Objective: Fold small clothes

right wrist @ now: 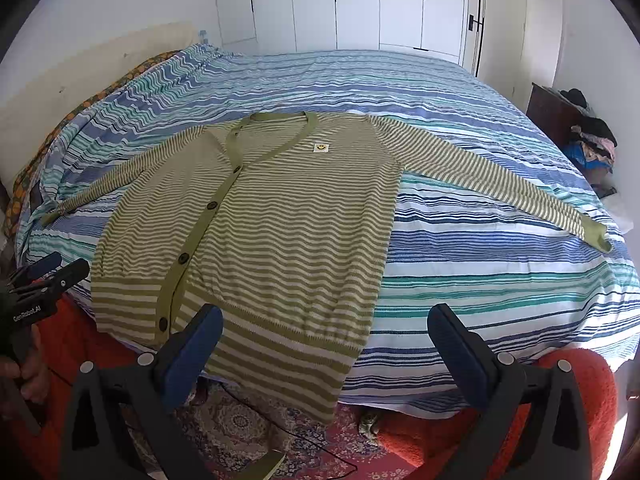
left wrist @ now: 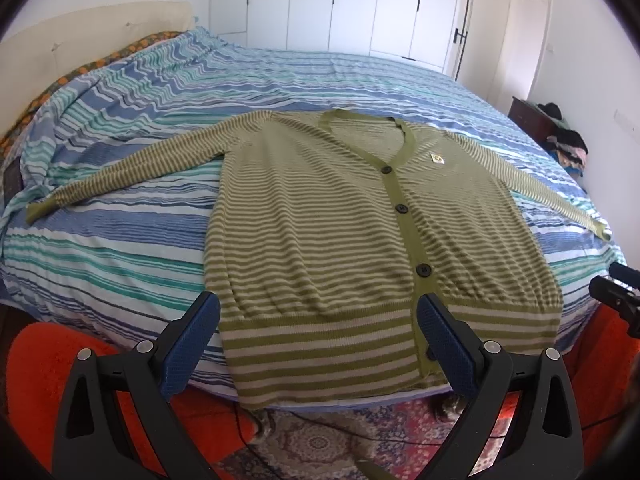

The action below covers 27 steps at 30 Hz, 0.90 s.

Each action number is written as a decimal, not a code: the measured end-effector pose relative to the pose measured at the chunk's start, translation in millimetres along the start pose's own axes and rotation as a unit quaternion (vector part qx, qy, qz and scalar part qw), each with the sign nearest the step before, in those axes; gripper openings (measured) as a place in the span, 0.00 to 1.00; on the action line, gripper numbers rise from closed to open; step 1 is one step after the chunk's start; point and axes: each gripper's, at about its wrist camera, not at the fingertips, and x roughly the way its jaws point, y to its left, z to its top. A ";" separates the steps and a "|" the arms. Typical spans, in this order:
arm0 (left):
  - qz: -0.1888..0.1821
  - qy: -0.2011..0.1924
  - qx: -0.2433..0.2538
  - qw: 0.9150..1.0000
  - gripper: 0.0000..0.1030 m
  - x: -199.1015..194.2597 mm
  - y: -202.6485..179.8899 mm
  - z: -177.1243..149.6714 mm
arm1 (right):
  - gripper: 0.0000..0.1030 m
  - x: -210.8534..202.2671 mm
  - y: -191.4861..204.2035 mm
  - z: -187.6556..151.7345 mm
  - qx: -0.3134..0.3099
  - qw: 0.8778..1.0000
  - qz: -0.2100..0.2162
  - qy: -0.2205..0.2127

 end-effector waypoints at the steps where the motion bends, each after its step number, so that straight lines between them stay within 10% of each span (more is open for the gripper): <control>1: 0.000 -0.003 0.001 1.000 0.96 -1.5 -0.3 0.1 | 0.98 -0.2 0.2 -0.2 0.001 1.000 0.000 0.000; 27: 0.001 0.006 0.002 1.000 0.96 2.4 -0.7 -0.5 | 0.98 2.6 1.5 -1.9 -0.001 1.000 0.001 0.006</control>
